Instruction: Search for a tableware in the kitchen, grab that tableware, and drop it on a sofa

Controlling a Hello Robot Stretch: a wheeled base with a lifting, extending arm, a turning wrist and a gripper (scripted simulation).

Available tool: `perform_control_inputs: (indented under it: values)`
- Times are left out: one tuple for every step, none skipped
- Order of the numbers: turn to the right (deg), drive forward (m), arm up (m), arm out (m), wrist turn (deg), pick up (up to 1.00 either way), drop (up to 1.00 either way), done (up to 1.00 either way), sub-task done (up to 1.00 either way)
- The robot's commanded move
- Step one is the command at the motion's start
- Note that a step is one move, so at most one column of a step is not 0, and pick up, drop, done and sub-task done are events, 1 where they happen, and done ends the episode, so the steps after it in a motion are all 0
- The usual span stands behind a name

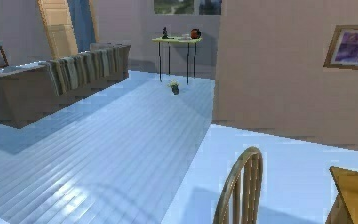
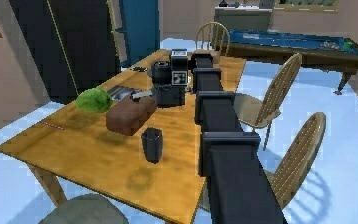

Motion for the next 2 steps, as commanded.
perform_control_inputs:
  values:
    - [0.0, 0.00, -0.28, 0.00, 0.0, 0.00, 0.00, 0.00, 0.00]
    - [0.0, 0.00, 0.00, 0.00, 0.0, 1.00, 0.00, 0.00, 0.00]
